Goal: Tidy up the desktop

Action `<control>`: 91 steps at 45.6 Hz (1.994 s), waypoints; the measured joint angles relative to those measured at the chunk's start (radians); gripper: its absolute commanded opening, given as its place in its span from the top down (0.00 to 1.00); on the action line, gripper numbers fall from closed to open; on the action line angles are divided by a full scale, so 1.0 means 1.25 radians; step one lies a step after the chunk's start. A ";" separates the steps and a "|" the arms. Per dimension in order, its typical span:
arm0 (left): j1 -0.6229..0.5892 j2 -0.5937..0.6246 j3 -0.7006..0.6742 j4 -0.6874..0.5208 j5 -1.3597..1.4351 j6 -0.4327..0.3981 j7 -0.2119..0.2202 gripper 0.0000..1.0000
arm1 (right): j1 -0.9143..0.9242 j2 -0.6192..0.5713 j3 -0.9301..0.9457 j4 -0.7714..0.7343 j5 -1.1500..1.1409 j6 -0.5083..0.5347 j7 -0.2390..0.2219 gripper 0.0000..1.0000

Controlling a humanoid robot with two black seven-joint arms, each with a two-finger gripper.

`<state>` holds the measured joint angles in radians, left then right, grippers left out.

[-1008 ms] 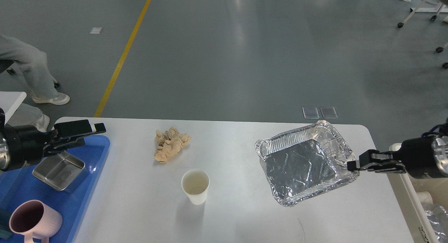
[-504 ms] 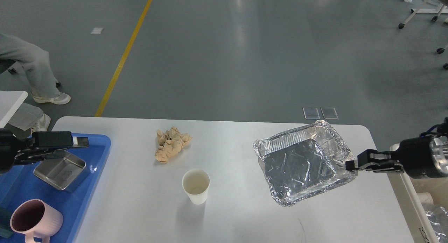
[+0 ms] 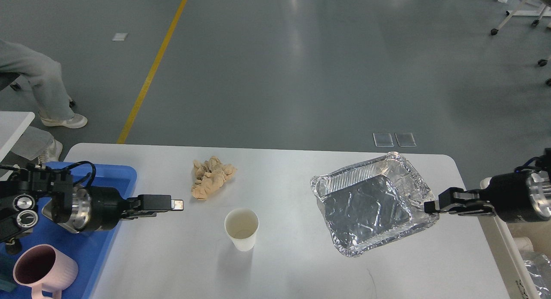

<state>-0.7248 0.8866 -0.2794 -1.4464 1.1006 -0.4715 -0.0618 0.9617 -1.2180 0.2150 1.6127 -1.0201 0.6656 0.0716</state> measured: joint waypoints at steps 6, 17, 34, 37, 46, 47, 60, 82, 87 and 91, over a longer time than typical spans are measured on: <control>-0.001 -0.091 0.047 0.059 0.023 0.073 0.000 0.06 | -0.004 -0.001 -0.006 0.000 0.000 0.000 0.000 1.00; -0.003 -0.173 0.095 0.113 0.050 0.133 -0.003 0.23 | -0.013 -0.001 -0.009 0.000 -0.001 0.000 0.000 1.00; 0.001 -0.268 0.106 0.171 0.061 0.146 -0.003 0.62 | -0.016 0.000 -0.011 0.001 -0.001 0.000 -0.001 1.00; 0.002 -0.276 0.106 0.172 0.061 0.144 -0.001 0.79 | -0.016 0.000 -0.011 0.001 -0.001 0.000 -0.001 1.00; -0.001 -0.285 0.111 0.173 0.061 0.098 0.002 0.98 | -0.019 0.000 -0.012 0.001 -0.001 0.000 -0.001 1.00; -0.001 -0.285 0.111 0.173 0.061 0.094 0.002 0.98 | -0.019 0.000 -0.012 0.001 -0.001 0.000 -0.001 1.00; -0.003 -0.272 0.112 0.171 0.064 0.072 -0.007 0.97 | -0.020 -0.001 -0.012 0.001 -0.002 0.000 -0.001 1.00; 0.003 -0.135 -0.027 0.081 0.044 -0.051 -0.053 0.90 | -0.020 -0.003 -0.010 0.000 -0.002 0.000 -0.001 1.00; 0.002 -0.089 -0.049 0.056 0.023 -0.062 -0.055 0.88 | -0.019 -0.002 -0.009 0.000 -0.002 0.000 -0.001 1.00; -0.022 -0.031 -0.056 0.039 0.007 -0.077 -0.065 0.88 | -0.019 -0.002 -0.009 -0.001 -0.002 -0.003 0.000 1.00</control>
<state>-0.7519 0.8478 -0.3497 -1.3973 1.1091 -0.5678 -0.1434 0.9383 -1.2201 0.2041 1.6121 -1.0232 0.6622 0.0712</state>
